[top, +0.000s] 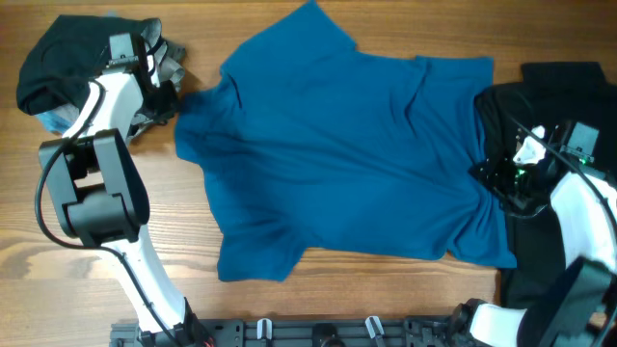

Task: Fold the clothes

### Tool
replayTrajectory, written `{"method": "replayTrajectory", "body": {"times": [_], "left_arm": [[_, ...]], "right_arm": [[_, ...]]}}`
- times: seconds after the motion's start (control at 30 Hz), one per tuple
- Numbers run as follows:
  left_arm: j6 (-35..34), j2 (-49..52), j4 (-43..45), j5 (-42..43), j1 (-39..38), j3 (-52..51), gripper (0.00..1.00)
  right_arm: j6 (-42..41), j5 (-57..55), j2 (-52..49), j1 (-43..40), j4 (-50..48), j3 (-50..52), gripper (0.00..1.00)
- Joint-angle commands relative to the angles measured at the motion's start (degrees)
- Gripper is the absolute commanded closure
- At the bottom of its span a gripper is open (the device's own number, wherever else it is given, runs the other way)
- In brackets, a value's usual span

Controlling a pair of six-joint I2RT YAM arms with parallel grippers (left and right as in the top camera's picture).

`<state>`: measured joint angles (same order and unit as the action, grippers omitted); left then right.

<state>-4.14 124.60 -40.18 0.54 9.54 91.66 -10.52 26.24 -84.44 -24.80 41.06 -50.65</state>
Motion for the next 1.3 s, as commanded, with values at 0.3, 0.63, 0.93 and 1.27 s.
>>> {"method": "replayTrajectory", "body": {"times": [0.3, 0.63, 0.93, 1.27], "left_arm": [[11.4, -9.2, -16.5, 15.2, -9.5, 1.9, 0.7], [9.5, -9.2, -16.9, 15.1, -10.7, 1.6, 0.65], [9.5, -9.2, -14.5, 15.1, -10.7, 1.6, 0.49], [9.5, -9.2, -13.9, 15.1, -10.7, 1.6, 0.48]], "right_arm": [[-8.7, -7.2, -9.5, 5.4, -21.8, -0.1, 0.89], [-14.0, -1.6, -30.4, 7.1, -40.1, -0.9, 0.96], [-10.1, -11.1, -35.0, 7.4, -27.8, -26.3, 0.96], [-5.6, -18.2, -37.5, 16.4, -3.5, -25.4, 0.96]]}}
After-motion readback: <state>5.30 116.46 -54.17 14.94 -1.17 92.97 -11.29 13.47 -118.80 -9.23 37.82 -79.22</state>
